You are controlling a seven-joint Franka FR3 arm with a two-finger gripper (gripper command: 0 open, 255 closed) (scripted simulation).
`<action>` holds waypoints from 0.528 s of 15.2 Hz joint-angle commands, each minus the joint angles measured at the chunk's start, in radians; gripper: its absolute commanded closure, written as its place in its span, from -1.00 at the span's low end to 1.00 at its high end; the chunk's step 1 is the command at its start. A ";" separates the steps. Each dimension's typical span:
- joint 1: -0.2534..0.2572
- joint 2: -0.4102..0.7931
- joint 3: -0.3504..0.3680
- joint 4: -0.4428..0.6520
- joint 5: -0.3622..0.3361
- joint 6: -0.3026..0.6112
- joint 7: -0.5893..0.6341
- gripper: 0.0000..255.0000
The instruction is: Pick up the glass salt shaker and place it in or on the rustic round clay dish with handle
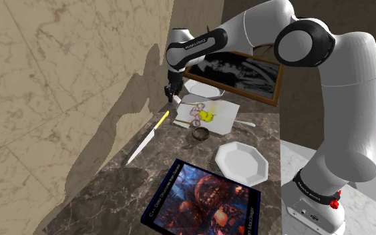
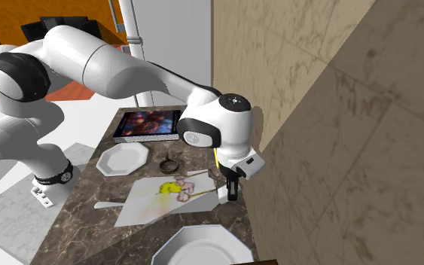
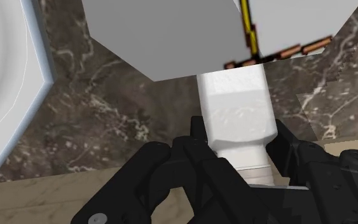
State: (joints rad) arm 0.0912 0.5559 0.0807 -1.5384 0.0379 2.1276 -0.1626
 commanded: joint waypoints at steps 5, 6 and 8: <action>0.000 0.000 0.000 0.000 0.000 0.000 0.000 1.00; 0.000 0.000 0.000 0.000 0.000 0.000 0.000 1.00; 0.000 -0.005 0.000 0.005 0.000 -0.011 0.001 1.00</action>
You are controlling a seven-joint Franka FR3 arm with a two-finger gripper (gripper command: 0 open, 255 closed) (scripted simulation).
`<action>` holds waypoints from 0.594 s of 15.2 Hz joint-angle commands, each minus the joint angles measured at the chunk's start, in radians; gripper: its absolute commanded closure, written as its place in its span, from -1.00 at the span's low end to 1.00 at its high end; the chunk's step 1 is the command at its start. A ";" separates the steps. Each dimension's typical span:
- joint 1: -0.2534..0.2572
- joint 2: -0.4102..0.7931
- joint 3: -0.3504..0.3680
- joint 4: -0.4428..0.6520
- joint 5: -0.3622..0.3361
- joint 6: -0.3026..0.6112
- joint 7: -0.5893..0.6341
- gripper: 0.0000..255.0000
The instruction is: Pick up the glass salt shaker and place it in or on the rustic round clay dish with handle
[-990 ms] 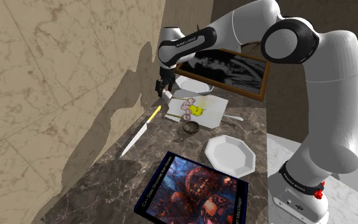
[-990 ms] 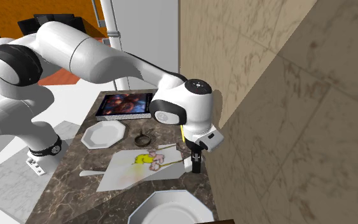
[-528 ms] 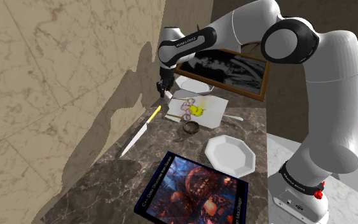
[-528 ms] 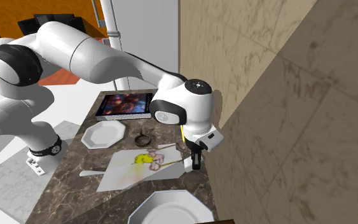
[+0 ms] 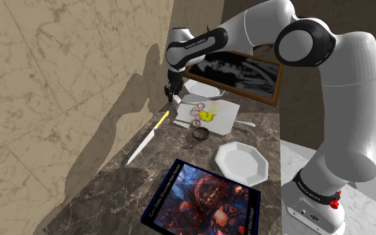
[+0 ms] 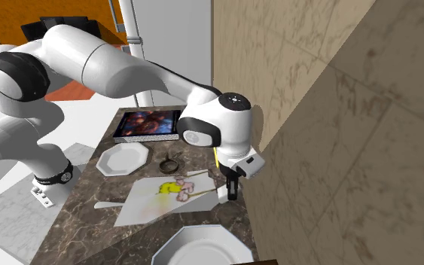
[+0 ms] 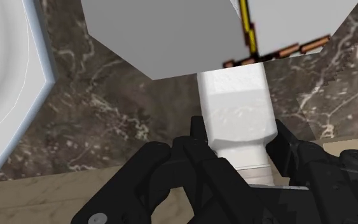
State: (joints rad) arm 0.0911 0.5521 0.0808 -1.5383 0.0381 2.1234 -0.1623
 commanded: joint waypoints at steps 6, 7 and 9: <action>0.000 -0.031 0.001 0.040 0.000 -0.072 0.004 1.00; -0.001 -0.035 0.001 0.048 0.000 -0.083 0.004 1.00; -0.001 -0.043 0.001 0.062 0.001 -0.106 0.005 1.00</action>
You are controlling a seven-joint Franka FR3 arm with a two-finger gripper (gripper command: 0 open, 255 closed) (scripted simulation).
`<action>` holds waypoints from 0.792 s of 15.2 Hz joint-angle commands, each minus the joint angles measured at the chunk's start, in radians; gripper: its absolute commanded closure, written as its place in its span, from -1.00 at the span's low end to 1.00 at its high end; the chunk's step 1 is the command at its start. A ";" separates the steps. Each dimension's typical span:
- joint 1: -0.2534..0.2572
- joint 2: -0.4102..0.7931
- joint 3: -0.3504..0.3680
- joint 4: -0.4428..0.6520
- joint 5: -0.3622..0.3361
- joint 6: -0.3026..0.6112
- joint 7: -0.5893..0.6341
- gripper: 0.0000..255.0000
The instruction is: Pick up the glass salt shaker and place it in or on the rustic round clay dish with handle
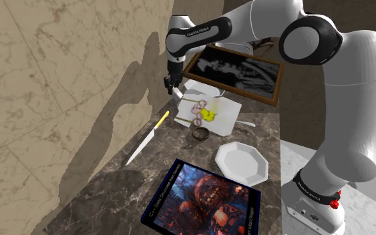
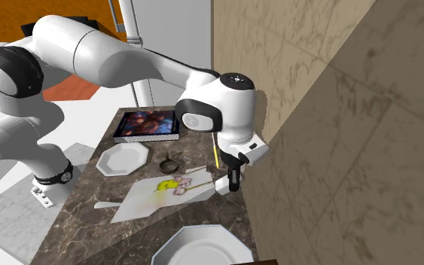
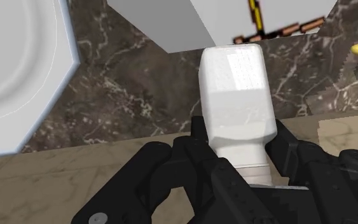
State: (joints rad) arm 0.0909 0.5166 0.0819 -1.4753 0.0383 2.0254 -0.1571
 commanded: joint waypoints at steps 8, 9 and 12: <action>0.000 -0.032 0.001 0.071 0.000 -0.103 0.005 1.00; 0.000 -0.034 0.001 0.081 0.000 -0.115 0.006 1.00; 0.000 -0.038 0.001 0.114 0.000 -0.153 0.008 1.00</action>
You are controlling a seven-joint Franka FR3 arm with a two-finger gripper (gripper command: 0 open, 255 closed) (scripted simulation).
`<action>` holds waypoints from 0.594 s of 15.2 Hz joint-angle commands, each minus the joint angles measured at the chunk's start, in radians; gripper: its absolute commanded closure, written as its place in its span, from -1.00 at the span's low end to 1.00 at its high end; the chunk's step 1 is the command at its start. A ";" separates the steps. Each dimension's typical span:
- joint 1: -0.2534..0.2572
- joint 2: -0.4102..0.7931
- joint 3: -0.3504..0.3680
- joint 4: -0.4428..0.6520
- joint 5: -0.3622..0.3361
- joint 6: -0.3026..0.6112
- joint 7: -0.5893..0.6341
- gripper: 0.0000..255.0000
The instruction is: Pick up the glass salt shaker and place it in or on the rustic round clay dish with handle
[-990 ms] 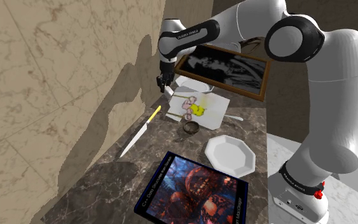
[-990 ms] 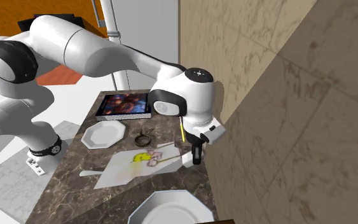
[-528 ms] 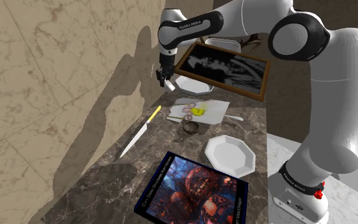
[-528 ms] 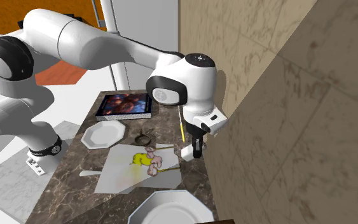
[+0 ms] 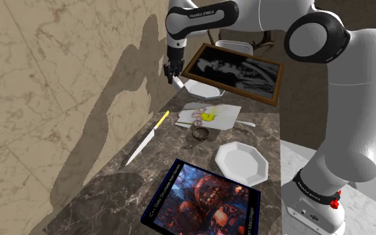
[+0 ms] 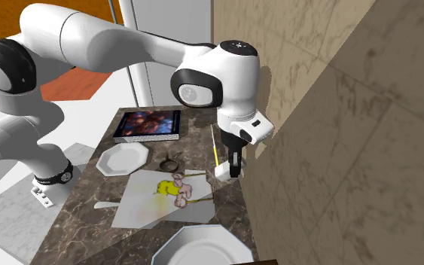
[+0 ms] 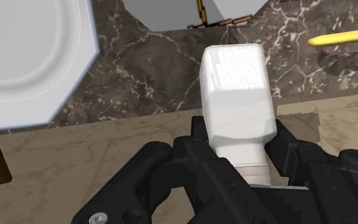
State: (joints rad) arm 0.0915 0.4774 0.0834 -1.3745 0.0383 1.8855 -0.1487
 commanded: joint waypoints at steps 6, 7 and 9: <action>0.009 -0.179 0.011 -0.238 0.011 0.060 0.019 1.00; 0.012 -0.220 0.014 -0.294 0.014 0.077 0.024 1.00; 0.018 -0.298 0.021 -0.400 0.021 0.106 0.035 1.00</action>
State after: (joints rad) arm 0.1015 0.2217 0.0982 -1.7175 0.0574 1.9747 -0.1273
